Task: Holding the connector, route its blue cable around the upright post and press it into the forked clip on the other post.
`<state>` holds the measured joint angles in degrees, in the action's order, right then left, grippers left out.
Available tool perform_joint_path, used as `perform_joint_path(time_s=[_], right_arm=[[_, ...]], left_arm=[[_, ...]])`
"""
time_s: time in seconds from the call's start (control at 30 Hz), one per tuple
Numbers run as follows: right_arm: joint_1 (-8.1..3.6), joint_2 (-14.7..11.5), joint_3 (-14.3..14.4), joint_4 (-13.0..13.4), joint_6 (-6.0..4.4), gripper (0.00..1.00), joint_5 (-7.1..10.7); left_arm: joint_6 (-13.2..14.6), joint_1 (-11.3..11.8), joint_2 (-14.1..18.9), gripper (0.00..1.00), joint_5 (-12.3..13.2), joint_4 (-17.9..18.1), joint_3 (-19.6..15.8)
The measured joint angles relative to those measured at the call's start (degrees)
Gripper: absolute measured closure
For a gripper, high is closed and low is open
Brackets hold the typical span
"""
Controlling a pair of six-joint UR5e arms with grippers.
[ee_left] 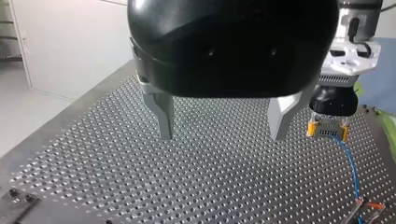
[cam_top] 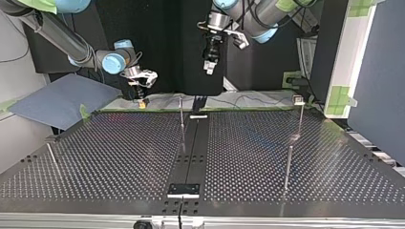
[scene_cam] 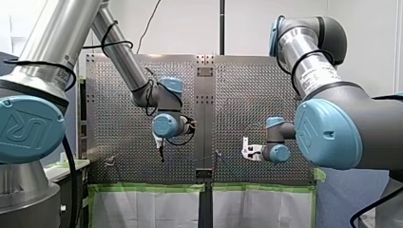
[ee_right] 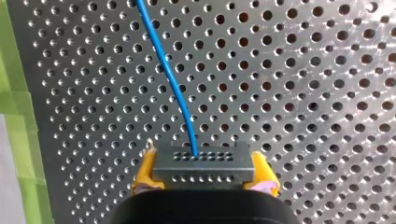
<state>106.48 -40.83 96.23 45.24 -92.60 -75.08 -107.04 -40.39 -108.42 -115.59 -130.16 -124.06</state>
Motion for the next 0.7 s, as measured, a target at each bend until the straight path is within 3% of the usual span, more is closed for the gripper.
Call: perform_joint_path(time_s=[0.17,0.43,0.7], right_arm=[[0.07,0.0,0.0,0.0,-0.03,1.00,0.01],[0.19,0.0,0.0,0.0,-0.06,1.00,0.02],[0.55,0.0,0.0,-0.1,-0.03,1.00,0.02]], left_arm=[[0.3,-0.1,2.5,0.00,0.0,0.0,-2.5],[3.2,0.4,6.7,0.00,0.5,2.0,-6.7],[0.5,1.9,11.0,0.00,4.6,6.4,-11.2]])
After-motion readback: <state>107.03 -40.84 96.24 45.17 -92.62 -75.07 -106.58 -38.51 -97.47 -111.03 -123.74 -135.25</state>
